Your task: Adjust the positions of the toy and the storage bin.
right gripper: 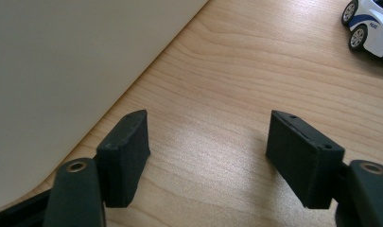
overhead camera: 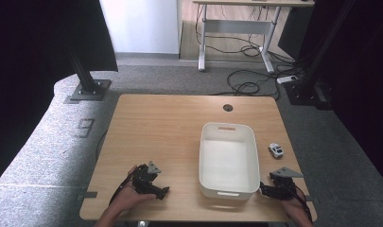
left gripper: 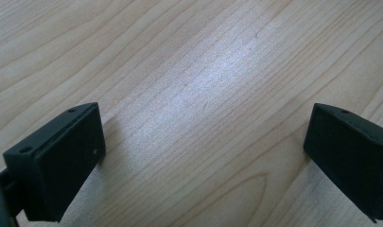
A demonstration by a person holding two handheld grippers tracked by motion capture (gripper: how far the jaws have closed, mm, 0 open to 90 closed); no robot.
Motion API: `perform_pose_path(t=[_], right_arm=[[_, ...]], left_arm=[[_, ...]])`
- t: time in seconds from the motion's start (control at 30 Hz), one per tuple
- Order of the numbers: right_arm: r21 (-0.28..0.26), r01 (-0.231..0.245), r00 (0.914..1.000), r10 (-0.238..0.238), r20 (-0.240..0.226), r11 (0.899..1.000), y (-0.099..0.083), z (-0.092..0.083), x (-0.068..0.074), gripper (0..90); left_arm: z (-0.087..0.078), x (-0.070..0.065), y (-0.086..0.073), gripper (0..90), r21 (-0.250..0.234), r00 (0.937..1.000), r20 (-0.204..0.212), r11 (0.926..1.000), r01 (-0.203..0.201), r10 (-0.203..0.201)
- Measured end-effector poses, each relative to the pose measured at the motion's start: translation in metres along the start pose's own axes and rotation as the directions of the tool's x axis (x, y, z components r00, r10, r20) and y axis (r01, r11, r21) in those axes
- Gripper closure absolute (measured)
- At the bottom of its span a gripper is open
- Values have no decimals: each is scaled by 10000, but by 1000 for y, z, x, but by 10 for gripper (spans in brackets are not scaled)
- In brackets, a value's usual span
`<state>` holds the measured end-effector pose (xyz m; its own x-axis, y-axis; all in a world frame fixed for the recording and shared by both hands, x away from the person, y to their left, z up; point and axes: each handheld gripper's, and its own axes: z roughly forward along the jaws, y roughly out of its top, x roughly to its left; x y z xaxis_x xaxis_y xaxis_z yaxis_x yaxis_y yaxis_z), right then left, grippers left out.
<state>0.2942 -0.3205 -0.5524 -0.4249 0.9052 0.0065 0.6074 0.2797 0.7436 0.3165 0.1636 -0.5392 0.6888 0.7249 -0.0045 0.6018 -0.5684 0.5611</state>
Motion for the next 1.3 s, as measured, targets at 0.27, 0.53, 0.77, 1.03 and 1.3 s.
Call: perform_pose_path(t=[0.27,0.53,0.77,1.03,1.3], right_arm=[[57,73,9999,-74,91,10000,2,-1,-1,291],[-419,-61,9999,64,85,9991,8,-7,0,304],[-706,-287,9995,292,71,9971,14,-12,3,305],[-900,-427,9991,427,-17,9950,19,-17,6,310],[-1218,-532,9986,535,-2,9911,22,-25,7,310]], left_arm=[[0,0,0,0,-21,10000,12,10000,-16,16],[0,0,0,0,-30,10000,15,10000,-9,9],[0,0,0,0,-7,10000,-7,10000,14,-14],[0,0,-1,0,-35,10000,35,10000,-32,32],[0,0,-1,0,-23,10000,32,10000,-29,29]])
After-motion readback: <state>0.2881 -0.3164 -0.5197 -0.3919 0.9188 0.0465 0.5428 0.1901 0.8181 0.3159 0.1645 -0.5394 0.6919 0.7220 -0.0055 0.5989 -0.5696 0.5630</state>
